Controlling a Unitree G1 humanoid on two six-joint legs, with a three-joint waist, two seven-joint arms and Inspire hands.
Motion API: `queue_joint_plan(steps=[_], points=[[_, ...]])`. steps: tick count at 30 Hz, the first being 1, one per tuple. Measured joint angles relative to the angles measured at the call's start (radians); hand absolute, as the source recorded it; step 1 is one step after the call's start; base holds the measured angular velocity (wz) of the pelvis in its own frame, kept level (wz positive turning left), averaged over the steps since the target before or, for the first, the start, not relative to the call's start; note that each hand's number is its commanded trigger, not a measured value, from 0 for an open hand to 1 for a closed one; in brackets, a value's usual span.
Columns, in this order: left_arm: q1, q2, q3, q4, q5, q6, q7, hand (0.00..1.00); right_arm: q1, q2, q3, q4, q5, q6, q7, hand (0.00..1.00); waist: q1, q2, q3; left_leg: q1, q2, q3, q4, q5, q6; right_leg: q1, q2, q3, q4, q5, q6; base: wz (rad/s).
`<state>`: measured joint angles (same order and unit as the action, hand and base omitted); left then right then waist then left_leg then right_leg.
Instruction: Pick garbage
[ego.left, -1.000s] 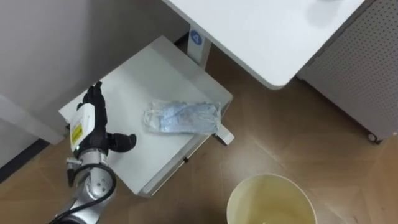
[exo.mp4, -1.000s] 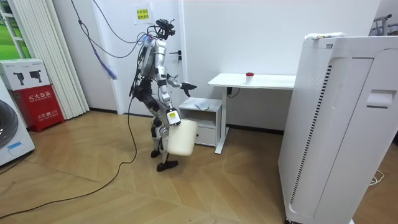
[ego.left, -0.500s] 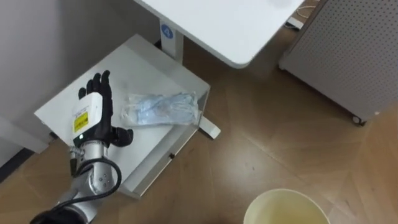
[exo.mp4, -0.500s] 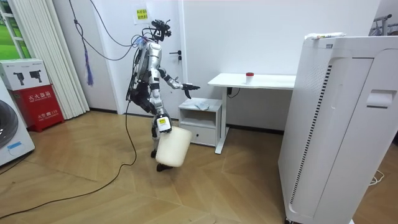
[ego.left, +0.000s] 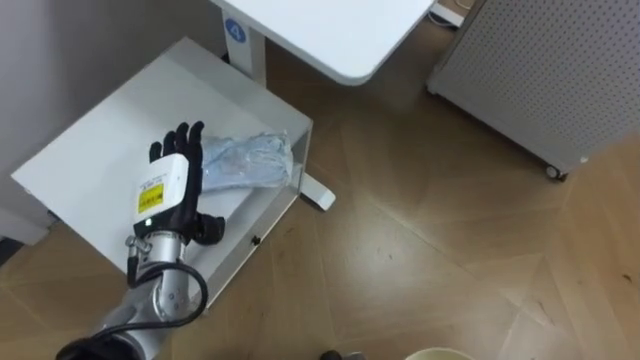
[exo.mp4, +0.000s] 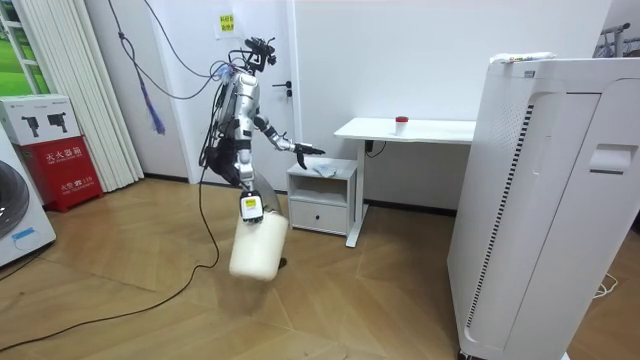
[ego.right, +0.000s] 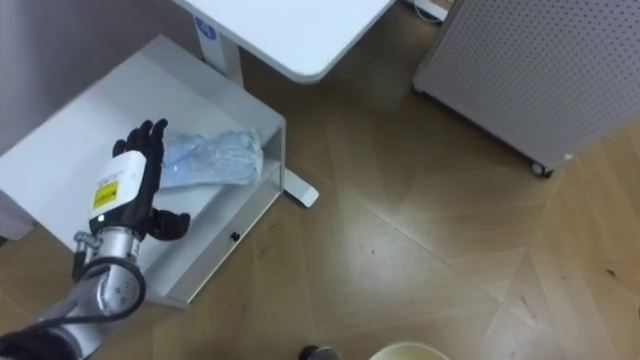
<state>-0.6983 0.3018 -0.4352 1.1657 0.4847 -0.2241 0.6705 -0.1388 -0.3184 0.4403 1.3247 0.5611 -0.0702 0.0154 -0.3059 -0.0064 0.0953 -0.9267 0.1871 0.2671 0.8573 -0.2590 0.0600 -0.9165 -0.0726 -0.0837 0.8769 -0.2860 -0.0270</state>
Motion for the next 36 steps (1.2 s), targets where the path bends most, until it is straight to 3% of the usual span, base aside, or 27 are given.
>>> queue_joint_plan(steps=[5, 6, 7, 9, 18, 24, 36], points=[[-0.013, 0.0, -0.012, 0.021, 0.004, 0.0, -0.002, 0.0, 0.0, -0.001, 0.008, 0.001, -0.02, 0.008, 0.022, 1.0, -0.003, 0.0, 0.0, -0.022, 0.001, -0.001, 0.009, -0.002, -0.003, -0.023, -0.001, 0.001, 0.013, -0.002, -0.002, 0.0], [-0.016, 0.0, -0.011, 0.032, 0.011, 0.0, -0.002, 0.09, 0.001, -0.001, 0.008, 0.001, -0.022, 0.008, 0.027, 1.0, -0.004, 0.0, 0.0, -0.025, 0.001, -0.001, 0.01, -0.002, -0.003, -0.027, -0.002, 0.001, 0.014, -0.002, -0.002, 0.0], [-0.016, 0.001, -0.011, 0.038, 0.021, 0.0, -0.003, 0.64, 0.002, -0.001, 0.008, 0.001, -0.03, 0.009, 0.032, 1.0, -0.006, 0.0, 0.0, -0.027, 0.001, -0.001, 0.012, -0.002, -0.003, -0.029, -0.005, 0.001, 0.015, -0.002, -0.002, 0.0], [-0.017, 0.002, -0.011, 0.039, 0.033, 0.0, -0.005, 1.0, 0.002, -0.001, 0.007, 0.001, -0.05, 0.016, 0.036, 1.0, -0.007, 0.0, 0.0, -0.035, 0.002, -0.001, 0.015, -0.002, -0.003, -0.037, -0.006, 0.001, 0.019, -0.002, -0.002, 0.0], [-0.042, 0.016, -0.046, 0.039, 0.079, 0.029, -0.044, 1.0, 0.0, 0.004, 0.009, -0.008, -0.06, 0.044, 0.082, 1.0, -0.009, -0.001, -0.0004, -0.097, 0.012, -0.005, 0.042, -0.008, -0.001, -0.094, 0.004, -0.001, 0.037, -0.002, -0.003, -0.02], [-0.076, 0.041, -0.051, 0.06, 0.086, 0.052, -0.082, 1.0, 0.002, 0.006, 0.006, -0.046, -0.119, 0.066, 0.1, 1.0, -0.024, -0.002, -0.0009, -0.1, 0.017, -0.004, 0.061, -0.025, 0.001, -0.096, 0.006, 0.002, 0.047, -0.008, -0.001, -0.03], [-0.095, 0.03, -0.057, 0.077, 0.1, 0.111, -0.162, 1.0, -0.003, 0.006, 0.006, -0.084, -0.139, 0.116, 0.129, 1.0, -0.026, -0.005, -0.0025, -0.092, 0.016, 0.001, 0.06, -0.026, 0.003, -0.089, 0.005, 0.003, 0.044, -0.008, 0.001, 0.0]])
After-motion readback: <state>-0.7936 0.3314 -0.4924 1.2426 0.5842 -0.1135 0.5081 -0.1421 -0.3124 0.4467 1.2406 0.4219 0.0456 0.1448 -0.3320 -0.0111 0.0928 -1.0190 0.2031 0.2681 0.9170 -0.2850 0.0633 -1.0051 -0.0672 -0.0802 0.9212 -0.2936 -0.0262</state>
